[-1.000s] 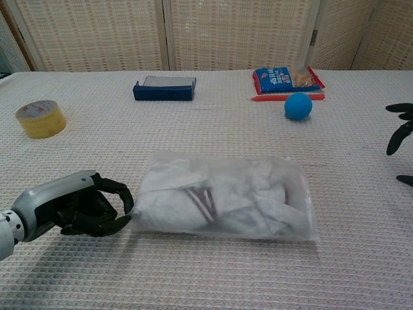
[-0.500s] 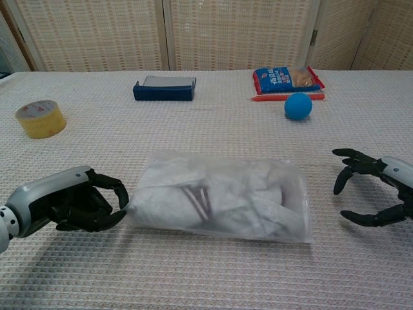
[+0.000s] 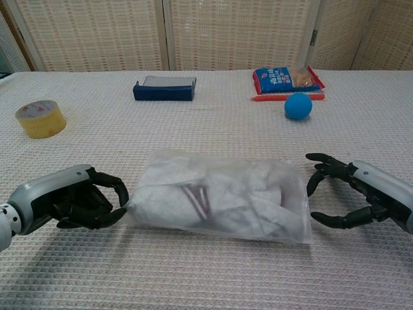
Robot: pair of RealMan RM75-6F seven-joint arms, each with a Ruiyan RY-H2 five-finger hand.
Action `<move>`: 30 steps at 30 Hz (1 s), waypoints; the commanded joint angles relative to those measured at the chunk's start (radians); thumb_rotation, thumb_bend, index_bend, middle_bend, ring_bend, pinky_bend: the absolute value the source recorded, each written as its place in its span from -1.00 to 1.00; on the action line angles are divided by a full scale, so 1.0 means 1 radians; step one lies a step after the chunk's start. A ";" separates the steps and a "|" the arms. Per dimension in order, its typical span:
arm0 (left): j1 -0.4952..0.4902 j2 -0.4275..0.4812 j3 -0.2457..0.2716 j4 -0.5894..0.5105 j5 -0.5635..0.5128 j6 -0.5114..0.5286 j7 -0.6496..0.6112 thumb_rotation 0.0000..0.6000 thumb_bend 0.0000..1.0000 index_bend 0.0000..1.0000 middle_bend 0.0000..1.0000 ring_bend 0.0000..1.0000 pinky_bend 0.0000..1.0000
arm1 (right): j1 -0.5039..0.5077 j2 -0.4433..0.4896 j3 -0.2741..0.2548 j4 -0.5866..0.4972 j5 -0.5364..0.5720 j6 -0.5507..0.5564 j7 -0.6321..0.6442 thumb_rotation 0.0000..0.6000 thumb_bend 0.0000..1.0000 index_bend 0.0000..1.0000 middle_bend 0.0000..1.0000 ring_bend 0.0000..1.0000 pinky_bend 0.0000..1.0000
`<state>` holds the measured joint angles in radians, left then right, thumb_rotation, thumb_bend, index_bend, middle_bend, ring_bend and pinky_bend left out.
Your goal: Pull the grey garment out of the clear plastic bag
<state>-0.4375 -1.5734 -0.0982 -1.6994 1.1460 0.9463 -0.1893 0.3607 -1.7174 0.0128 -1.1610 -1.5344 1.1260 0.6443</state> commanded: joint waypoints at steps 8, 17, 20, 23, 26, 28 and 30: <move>-0.001 0.006 -0.007 -0.016 -0.005 0.004 0.000 1.00 0.78 0.54 1.00 1.00 1.00 | 0.006 0.007 0.005 -0.049 -0.002 0.022 -0.044 1.00 -0.54 -0.05 -1.00 -1.00 -1.00; -0.006 0.009 -0.015 -0.031 -0.020 0.003 0.003 1.00 0.77 0.54 1.00 1.00 1.00 | 0.016 -0.019 0.010 -0.052 0.006 0.021 -0.107 1.00 -0.54 -0.04 -1.00 -1.00 -1.00; -0.007 0.010 -0.018 -0.034 -0.025 0.002 0.004 1.00 0.76 0.54 1.00 1.00 1.00 | 0.021 -0.030 0.012 -0.054 0.008 0.018 -0.121 1.00 -0.54 -0.02 -1.00 -1.00 -1.00; -0.007 0.012 -0.020 -0.037 -0.030 0.003 0.005 1.00 0.77 0.54 1.00 1.00 1.00 | 0.024 -0.045 0.013 -0.051 0.010 0.017 -0.141 1.00 -0.52 0.01 -1.00 -1.00 -1.00; -0.007 0.016 -0.022 -0.039 -0.032 0.005 0.004 1.00 0.77 0.54 1.00 1.00 1.00 | 0.024 -0.059 0.013 -0.044 0.013 0.019 -0.157 1.00 -0.47 0.07 -1.00 -1.00 -1.00; -0.007 0.018 -0.023 -0.040 -0.033 0.005 0.003 1.00 0.76 0.54 1.00 1.00 1.00 | 0.023 -0.068 0.015 -0.037 0.015 0.023 -0.165 1.00 -0.41 0.12 -1.00 -1.00 -1.00; -0.007 0.021 -0.024 -0.040 -0.034 0.004 -0.001 1.00 0.76 0.54 1.00 1.00 1.00 | 0.023 -0.076 0.016 -0.029 0.019 0.024 -0.171 1.00 -0.33 0.17 -1.00 -1.00 -1.00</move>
<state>-0.4446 -1.5526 -0.1223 -1.7397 1.1125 0.9508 -0.1900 0.3839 -1.7917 0.0283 -1.1918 -1.5169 1.1494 0.4747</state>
